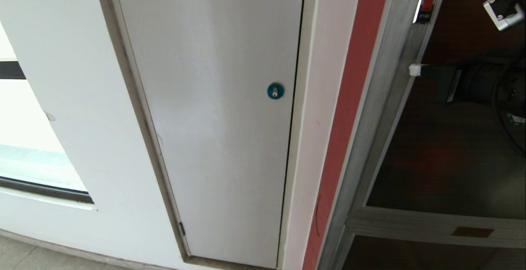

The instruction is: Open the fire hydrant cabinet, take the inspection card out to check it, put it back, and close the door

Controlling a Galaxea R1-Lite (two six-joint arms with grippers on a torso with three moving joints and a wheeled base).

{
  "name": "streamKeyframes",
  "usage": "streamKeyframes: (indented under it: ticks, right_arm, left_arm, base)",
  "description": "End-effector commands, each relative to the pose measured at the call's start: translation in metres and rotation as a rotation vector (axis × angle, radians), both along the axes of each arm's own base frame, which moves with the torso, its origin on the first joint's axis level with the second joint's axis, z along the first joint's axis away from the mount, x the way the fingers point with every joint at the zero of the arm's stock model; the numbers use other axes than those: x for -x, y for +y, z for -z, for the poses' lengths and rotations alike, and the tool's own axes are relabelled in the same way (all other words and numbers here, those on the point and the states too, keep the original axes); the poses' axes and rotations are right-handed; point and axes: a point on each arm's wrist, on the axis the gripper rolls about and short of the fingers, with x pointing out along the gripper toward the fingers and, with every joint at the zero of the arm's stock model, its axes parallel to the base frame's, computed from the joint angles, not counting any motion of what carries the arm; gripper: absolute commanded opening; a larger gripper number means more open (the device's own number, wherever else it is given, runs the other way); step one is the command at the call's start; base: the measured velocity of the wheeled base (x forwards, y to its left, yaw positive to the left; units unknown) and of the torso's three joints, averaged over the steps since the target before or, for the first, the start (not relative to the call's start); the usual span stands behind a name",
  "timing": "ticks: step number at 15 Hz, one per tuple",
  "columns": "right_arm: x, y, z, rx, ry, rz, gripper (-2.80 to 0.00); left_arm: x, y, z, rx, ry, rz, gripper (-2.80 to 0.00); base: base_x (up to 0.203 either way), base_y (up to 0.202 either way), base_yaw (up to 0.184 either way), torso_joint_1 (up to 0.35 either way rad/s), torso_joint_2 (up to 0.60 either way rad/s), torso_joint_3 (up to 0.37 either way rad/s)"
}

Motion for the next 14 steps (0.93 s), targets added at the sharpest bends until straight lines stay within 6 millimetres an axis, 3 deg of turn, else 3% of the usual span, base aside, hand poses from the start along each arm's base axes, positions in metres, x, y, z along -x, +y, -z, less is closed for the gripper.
streamKeyframes:
  ticks: [1,14]
  right_arm:
    - [0.004,0.000,-0.003,-0.002,-0.014,-0.002,-2.80]
    - [0.082,-0.002,-0.038,-0.048,-0.142,-0.102,-2.80]
  left_arm:
    - [0.000,0.000,0.001,0.000,0.006,-0.002,-2.80]
    - [0.000,0.000,0.001,0.000,0.006,-0.001,-2.80]
  base:
    - [0.000,0.000,0.000,0.000,0.00,0.000]
    - [0.000,0.000,0.000,0.000,0.00,0.000]
